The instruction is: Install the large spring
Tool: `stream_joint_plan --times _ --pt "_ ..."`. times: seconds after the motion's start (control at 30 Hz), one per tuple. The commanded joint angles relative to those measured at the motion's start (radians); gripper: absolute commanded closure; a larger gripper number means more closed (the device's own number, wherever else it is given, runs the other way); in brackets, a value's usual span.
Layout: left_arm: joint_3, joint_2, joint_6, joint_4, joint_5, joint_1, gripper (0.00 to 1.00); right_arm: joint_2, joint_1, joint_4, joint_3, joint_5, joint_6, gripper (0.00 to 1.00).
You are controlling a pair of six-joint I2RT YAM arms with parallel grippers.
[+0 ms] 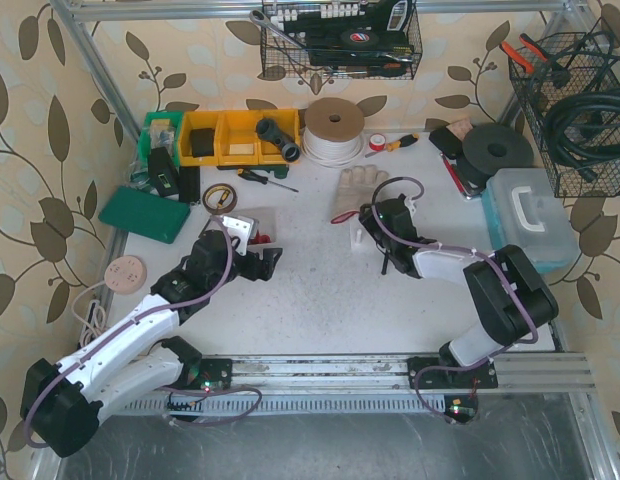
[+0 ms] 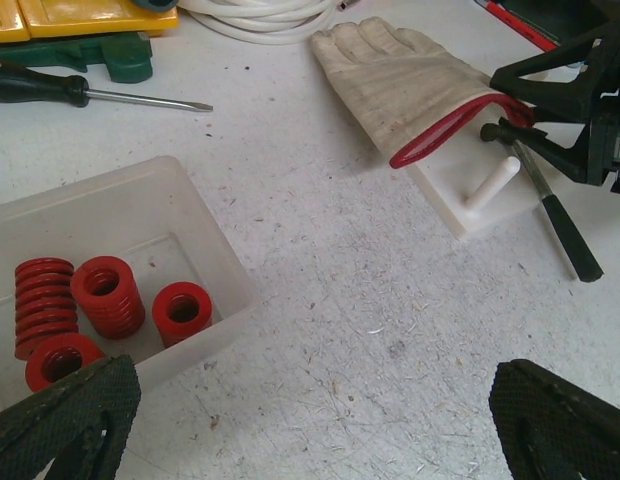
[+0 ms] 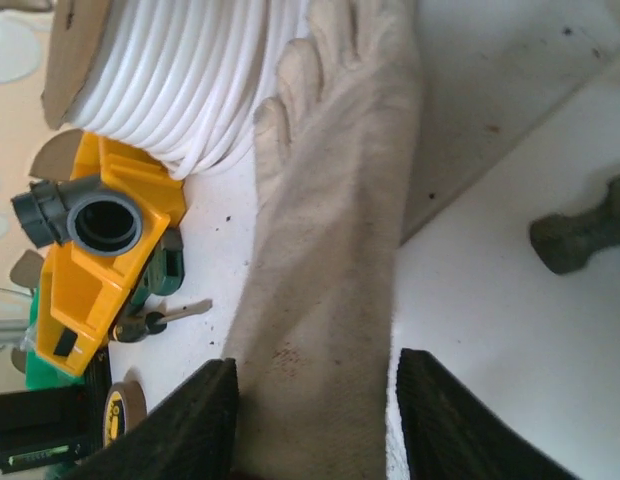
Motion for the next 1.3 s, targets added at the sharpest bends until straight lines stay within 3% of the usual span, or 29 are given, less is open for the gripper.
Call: stream_joint_plan --times 0.0,0.17,0.33,0.73,1.03,1.17,1.2,1.27 --pt "0.013 -0.008 0.014 0.029 -0.027 -0.007 0.02 -0.003 -0.008 0.074 0.039 0.014 0.000 0.61" --pt "0.001 -0.023 0.012 0.036 -0.042 -0.007 0.02 -0.029 -0.025 0.051 0.086 0.048 -0.062 1.00" --pt "0.020 0.001 0.018 0.009 -0.053 -0.007 0.02 -0.023 -0.076 0.137 0.130 0.010 -0.123 1.00" --pt "0.010 -0.039 0.021 0.006 -0.056 -0.008 0.02 -0.001 -0.260 -0.037 0.438 0.026 -0.403 1.00" --pt "0.003 -0.045 0.030 0.008 -0.069 -0.008 0.02 0.220 -0.312 -0.039 0.538 0.092 -0.515 1.00" --pt "0.012 -0.035 0.033 0.005 -0.051 -0.011 0.03 0.316 -0.315 -0.121 0.592 0.025 -0.511 1.00" --pt "0.016 -0.036 0.036 0.002 -0.046 -0.011 0.02 0.330 -0.313 -0.147 0.600 0.015 -0.509 0.99" --pt "0.018 -0.041 0.036 0.002 -0.040 -0.013 0.02 0.328 -0.313 -0.172 0.589 0.012 -0.503 0.81"
